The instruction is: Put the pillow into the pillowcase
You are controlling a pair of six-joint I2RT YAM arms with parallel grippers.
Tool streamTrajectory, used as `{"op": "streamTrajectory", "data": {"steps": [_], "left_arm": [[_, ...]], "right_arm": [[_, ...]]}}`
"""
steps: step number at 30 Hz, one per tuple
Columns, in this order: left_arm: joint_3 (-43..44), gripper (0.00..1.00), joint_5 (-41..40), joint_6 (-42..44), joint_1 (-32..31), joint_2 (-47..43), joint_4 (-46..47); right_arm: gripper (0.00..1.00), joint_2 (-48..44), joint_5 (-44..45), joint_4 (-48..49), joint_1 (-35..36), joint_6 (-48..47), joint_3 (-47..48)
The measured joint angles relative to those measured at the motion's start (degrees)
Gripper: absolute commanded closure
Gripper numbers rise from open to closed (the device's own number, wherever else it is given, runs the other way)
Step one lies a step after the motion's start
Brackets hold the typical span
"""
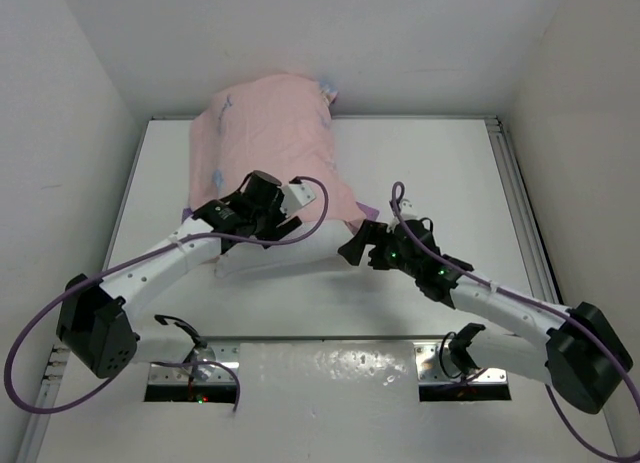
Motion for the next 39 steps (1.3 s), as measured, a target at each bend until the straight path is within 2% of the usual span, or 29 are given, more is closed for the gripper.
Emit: {"op": "streamTrajectory", "data": {"steps": [2,5,6,7,8,9,10,14,18,19,21,22,24,25,29,39], "left_arm": [[-1.7,0.31,-2.1,0.0,-0.8,0.0,2.1],[-4.4,0.48,-4.0,0.1,-1.2,0.0,5.1],[-4.9,0.63,-4.2,0.1,-1.5,0.0,5.7],[-5.2,0.72,-4.2,-0.3,-1.5,0.0,6.3],[-5.2,0.89,-4.1,-0.2,-1.5,0.0,6.6],[-5.2,0.97,-3.9,-0.4,-1.5,0.0,7.0],[-5.1,1.0,-3.4,-0.2,-1.5,0.0,7.1],[-2.2,1.0,-0.2,-0.4,-1.6,1.0,4.5],[5.2,1.0,6.1,0.4,-2.2,1.6,-1.9],[7.3,1.0,8.0,1.0,-2.4,1.6,-3.8],[10.3,1.0,10.6,2.5,-2.6,1.6,-6.5],[11.5,1.0,11.6,3.3,-2.6,1.6,-7.7],[13.1,1.0,13.2,4.7,-2.6,1.3,-9.5],[13.8,1.0,14.0,5.2,-2.6,1.2,-10.1],[17.6,1.0,16.5,6.5,-2.7,1.2,-13.1],[30.2,1.0,21.5,9.5,-2.7,2.1,-20.7]], "right_arm": [[0.01,0.5,-0.2,1.9,0.9,1.0,-0.6],[0.01,2.5,-0.7,6.8,2.0,3.0,-1.7],[0.01,3.6,-0.9,8.5,2.4,3.8,-2.0],[0.01,5.0,-1.1,10.4,2.8,4.4,-2.1],[0.01,6.3,-1.1,12.3,3.4,5.0,-2.3],[0.01,7.9,-1.3,14.1,4.0,5.5,-2.3],[0.01,10.0,-1.2,16.9,4.6,6.4,-2.3],[0.04,20.5,-0.5,28.2,5.4,10.7,-2.2],[0.19,30.1,-0.4,35.6,4.9,14.3,0.8],[0.34,31.8,-0.5,36.3,4.9,14.7,2.5],[0.52,33.5,-0.5,37.1,5.2,14.4,5.8],[0.75,33.6,-0.1,37.1,5.5,13.9,7.3],[0.94,33.2,1.3,37.2,6.5,12.5,9.2],[1.0,33.0,2.4,37.2,7.1,11.8,9.9],[1.0,31.4,8.5,37.2,9.5,8.9,11.9],[1.0,29.8,26.4,35.3,10.2,5.6,18.9]]}}
